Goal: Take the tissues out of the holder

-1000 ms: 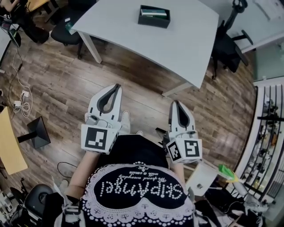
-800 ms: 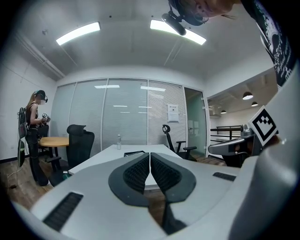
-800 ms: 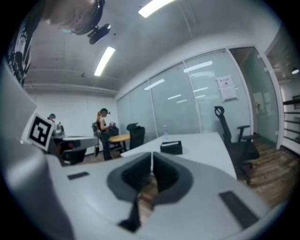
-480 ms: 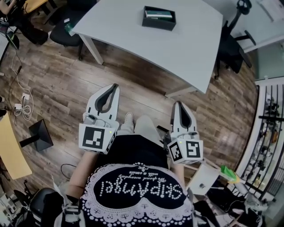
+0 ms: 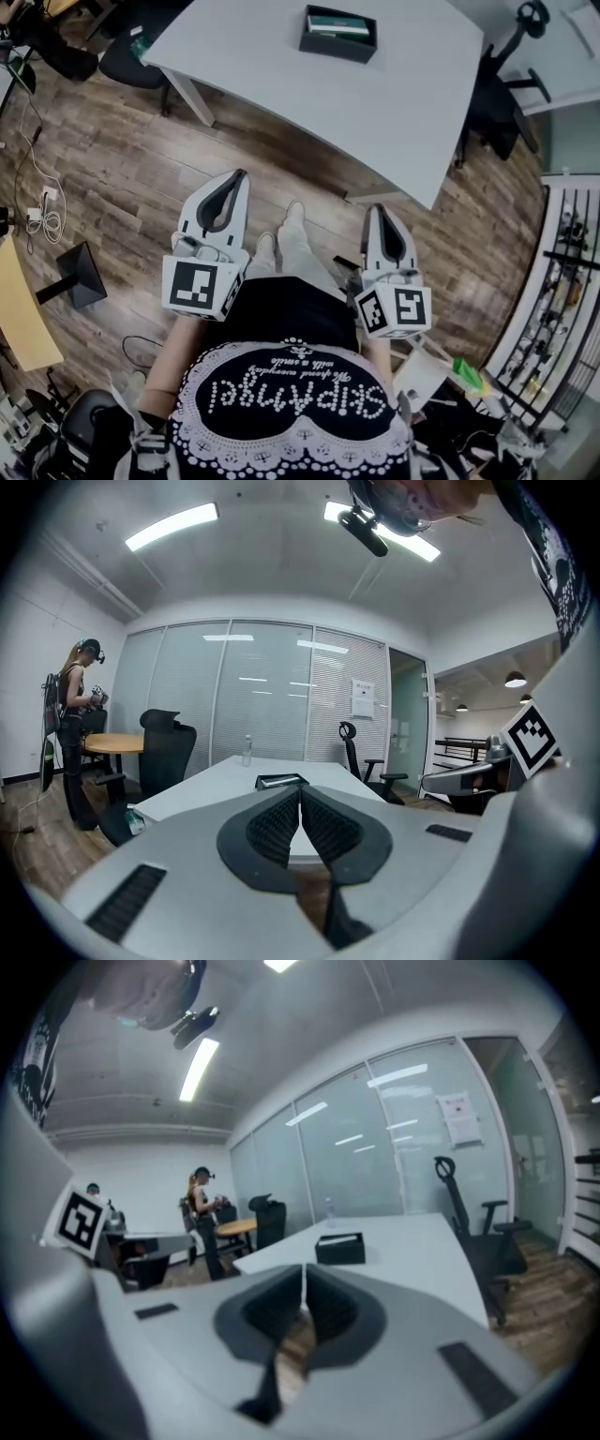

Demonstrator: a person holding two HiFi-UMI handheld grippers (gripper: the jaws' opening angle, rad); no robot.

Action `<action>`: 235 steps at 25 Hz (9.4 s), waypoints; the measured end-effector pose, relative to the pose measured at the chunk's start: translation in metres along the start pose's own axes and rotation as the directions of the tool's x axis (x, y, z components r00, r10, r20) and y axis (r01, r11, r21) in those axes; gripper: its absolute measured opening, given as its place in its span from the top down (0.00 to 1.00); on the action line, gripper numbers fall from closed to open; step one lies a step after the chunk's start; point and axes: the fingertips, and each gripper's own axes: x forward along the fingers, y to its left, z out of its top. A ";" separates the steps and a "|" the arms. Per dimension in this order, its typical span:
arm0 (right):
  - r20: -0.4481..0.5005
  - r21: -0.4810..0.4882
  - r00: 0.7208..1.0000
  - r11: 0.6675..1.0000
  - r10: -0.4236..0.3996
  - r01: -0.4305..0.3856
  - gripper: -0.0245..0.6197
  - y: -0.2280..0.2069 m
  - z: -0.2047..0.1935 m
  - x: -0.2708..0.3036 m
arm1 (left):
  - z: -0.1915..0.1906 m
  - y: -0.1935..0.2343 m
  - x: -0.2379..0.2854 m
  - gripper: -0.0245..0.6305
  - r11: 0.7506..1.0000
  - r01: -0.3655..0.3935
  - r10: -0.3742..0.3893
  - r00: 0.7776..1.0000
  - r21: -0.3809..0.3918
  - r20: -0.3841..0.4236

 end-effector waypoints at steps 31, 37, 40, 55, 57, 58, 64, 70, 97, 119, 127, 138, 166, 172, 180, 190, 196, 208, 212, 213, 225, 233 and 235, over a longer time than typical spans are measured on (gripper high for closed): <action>-0.007 -0.005 0.993 0.993 0.119 -0.119 0.91 -0.106 0.049 0.110 | 0.039 -0.003 0.135 0.92 0.992 -0.127 0.127 0.988 -0.005 0.082; -0.019 -0.001 0.990 0.990 0.139 -0.139 0.91 -0.101 0.045 0.114 | 0.039 0.002 0.132 0.92 0.990 -0.140 0.140 0.987 -0.006 0.081; -0.024 -0.001 0.990 0.990 0.142 -0.142 0.91 -0.097 0.044 0.118 | 0.040 0.005 0.132 0.92 0.990 -0.140 0.140 0.987 -0.008 0.082; -0.047 0.020 0.997 0.998 0.056 -0.055 0.91 -0.082 0.062 0.185 | 0.045 0.066 0.195 0.92 0.999 -0.038 0.039 0.999 -0.026 0.036; -0.039 0.020 0.999 0.999 0.025 -0.025 0.91 -0.085 0.068 0.198 | 0.048 0.075 0.210 0.92 1.000 -0.015 0.015 0.999 -0.024 0.031; -0.036 0.023 0.999 1.000 0.012 -0.011 0.91 -0.085 0.071 0.204 | 0.050 0.080 0.217 0.92 1.000 -0.002 0.002 1.000 -0.022 0.029; -0.026 0.049 0.998 0.997 -0.064 0.065 0.91 -0.089 0.081 0.235 | 0.061 0.103 0.260 0.92 0.997 0.079 -0.079 0.997 -0.010 0.019; -0.019 0.068 0.990 0.988 -0.139 0.140 0.91 -0.092 0.086 0.251 | 0.068 0.117 0.291 0.92 0.989 0.148 -0.148 0.989 -0.001 0.014; -0.012 0.106 0.984 0.978 -0.179 0.179 0.91 -0.128 0.094 0.258 | 0.062 0.089 0.330 0.92 0.977 0.211 -0.209 0.976 0.023 -0.052; -0.002 0.126 0.982 0.974 -0.189 0.188 0.91 -0.140 0.101 0.266 | 0.066 0.094 0.342 0.92 0.979 0.200 -0.197 0.978 0.032 -0.073; -0.014 0.140 0.977 0.967 -0.211 0.211 0.91 -0.143 0.097 0.263 | 0.070 0.103 0.358 0.92 0.975 0.208 -0.201 0.976 0.081 -0.088; -0.020 0.164 0.962 0.948 -0.273 0.272 0.91 -0.153 0.093 0.252 | 0.072 0.080 0.391 0.69 0.923 0.369 -0.351 0.924 0.113 -0.151; -0.095 0.230 0.909 0.880 -0.405 0.416 0.91 -0.189 0.075 0.238 | -0.026 0.034 0.498 0.49 0.777 0.625 -0.522 0.704 0.071 -0.481; -0.112 0.242 0.900 0.867 -0.422 0.436 0.91 -0.194 0.072 0.241 | -0.053 0.030 0.509 0.47 0.743 0.662 -0.510 0.657 0.102 -0.555; -0.131 0.250 0.901 0.866 -0.413 0.433 0.91 -0.193 0.069 0.238 | -0.080 0.025 0.511 0.43 0.727 0.678 -0.467 0.608 0.112 -0.642; -0.134 0.252 0.900 0.865 -0.414 0.435 0.91 -0.193 0.068 0.242 | -0.103 0.025 0.516 0.40 0.730 0.676 -0.425 0.563 0.100 -0.709; -0.136 0.252 0.898 0.862 -0.418 0.440 0.91 -0.195 0.067 0.238 | -0.109 0.024 0.517 0.40 0.737 0.672 -0.407 0.530 0.076 -0.744; -0.143 0.250 0.907 0.872 -0.397 0.421 0.91 -0.190 0.068 0.249 | -0.127 0.031 0.523 0.41 0.764 0.638 -0.303 0.483 0.093 -0.821; -0.146 0.249 0.909 0.875 -0.391 0.416 0.91 -0.190 0.070 0.252 | -0.126 0.031 0.523 0.41 0.757 0.646 -0.300 0.483 0.103 -0.823; -0.147 0.248 0.909 0.875 -0.391 0.416 0.91 -0.190 0.070 0.252 | -0.126 0.031 0.523 0.41 0.754 0.648 -0.298 0.483 0.107 -0.824; -0.154 0.249 0.906 0.871 -0.395 0.423 0.91 -0.188 0.066 0.252 | -0.128 0.034 0.522 0.43 0.743 0.658 -0.292 0.484 0.123 -0.825; -0.147 0.250 0.905 0.870 -0.398 0.424 0.91 -0.188 0.066 0.250 | -0.130 0.033 0.521 0.44 0.741 0.658 -0.293 0.498 0.135 -0.817; -0.146 0.251 0.905 0.870 -0.399 0.424 0.91 -0.188 0.066 0.250 | -0.130 0.033 0.522 0.44 0.741 0.657 -0.292 0.500 0.137 -0.815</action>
